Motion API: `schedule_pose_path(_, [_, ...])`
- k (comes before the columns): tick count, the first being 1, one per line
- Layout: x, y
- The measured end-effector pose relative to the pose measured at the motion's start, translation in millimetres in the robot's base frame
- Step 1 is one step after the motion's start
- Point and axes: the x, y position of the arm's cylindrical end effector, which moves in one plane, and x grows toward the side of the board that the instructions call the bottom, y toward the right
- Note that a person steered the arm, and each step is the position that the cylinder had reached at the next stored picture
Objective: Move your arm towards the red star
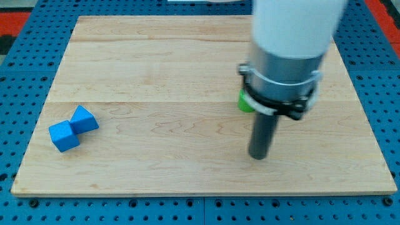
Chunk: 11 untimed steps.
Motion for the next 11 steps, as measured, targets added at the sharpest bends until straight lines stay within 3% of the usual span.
schedule_pose_path(2, [-14.0,65.0])
schedule_pose_path(3, [-14.0,65.0])
schedule_pose_path(6, [-116.1,52.7])
schedule_pose_path(8, [-169.5,114.2])
schedule_pose_path(10, [-248.5,51.0])
schedule_pose_path(11, [-246.0,-14.7])
